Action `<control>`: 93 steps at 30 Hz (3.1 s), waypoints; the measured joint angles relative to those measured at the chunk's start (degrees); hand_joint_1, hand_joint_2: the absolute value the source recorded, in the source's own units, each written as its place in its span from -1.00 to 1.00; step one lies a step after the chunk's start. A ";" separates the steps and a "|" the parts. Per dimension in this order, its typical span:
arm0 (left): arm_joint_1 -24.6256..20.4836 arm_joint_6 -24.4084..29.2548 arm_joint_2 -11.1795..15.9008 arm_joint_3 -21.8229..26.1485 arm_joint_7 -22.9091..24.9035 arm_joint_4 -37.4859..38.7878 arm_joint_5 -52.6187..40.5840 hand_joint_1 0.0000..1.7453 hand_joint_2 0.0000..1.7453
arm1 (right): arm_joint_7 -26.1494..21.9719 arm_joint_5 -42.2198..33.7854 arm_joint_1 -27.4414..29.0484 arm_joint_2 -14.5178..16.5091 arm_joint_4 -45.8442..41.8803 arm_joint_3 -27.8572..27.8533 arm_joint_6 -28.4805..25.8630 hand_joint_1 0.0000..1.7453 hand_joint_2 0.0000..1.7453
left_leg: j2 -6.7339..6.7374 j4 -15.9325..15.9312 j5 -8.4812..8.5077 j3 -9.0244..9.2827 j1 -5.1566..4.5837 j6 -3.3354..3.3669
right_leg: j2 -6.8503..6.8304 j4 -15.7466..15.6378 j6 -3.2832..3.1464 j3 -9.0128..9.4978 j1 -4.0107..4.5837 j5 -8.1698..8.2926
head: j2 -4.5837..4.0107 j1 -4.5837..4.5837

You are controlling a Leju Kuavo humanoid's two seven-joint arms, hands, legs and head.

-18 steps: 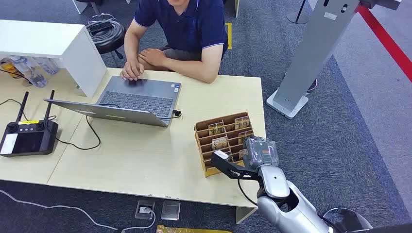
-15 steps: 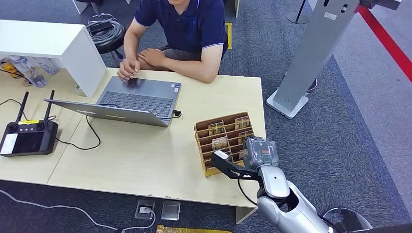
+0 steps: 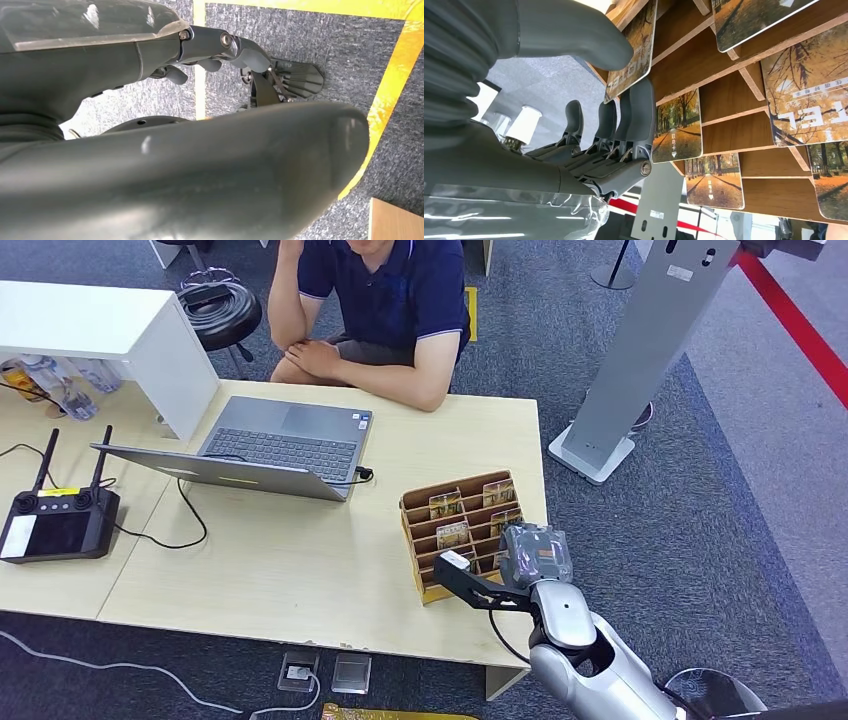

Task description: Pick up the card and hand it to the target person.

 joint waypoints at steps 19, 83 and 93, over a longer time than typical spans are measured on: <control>0.00 0.18 0.00 0.00 0.02 0.00 0.21 -1.00 -1.00 | -0.02 -0.01 0.07 0.46 0.20 0.04 0.04 1.00 1.00 | 0.00 0.00 0.00 0.02 0.00 0.00 | 0.00 0.00 0.00 0.01 0.00 0.00 | 0.00 0.01; -0.35 0.94 -0.48 -0.02 0.15 0.00 -1.22 -1.00 -1.00 | -14.83 2.91 -26.59 11.57 22.02 2.75 -14.97 1.00 1.00 | -0.09 0.01 0.05 -0.10 0.00 0.03 | -0.07 0.05 0.01 -0.01 0.00 0.01 | 0.00 0.05; -0.32 0.53 -0.50 -0.23 0.50 0.00 -1.65 -1.00 -1.00 | -15.65 3.40 -29.21 15.71 34.26 4.79 -15.66 -1.00 1.00 | -0.09 0.02 0.05 -0.08 0.00 0.04 | -0.07 0.04 0.01 -0.02 0.00 0.01 | 0.00 0.03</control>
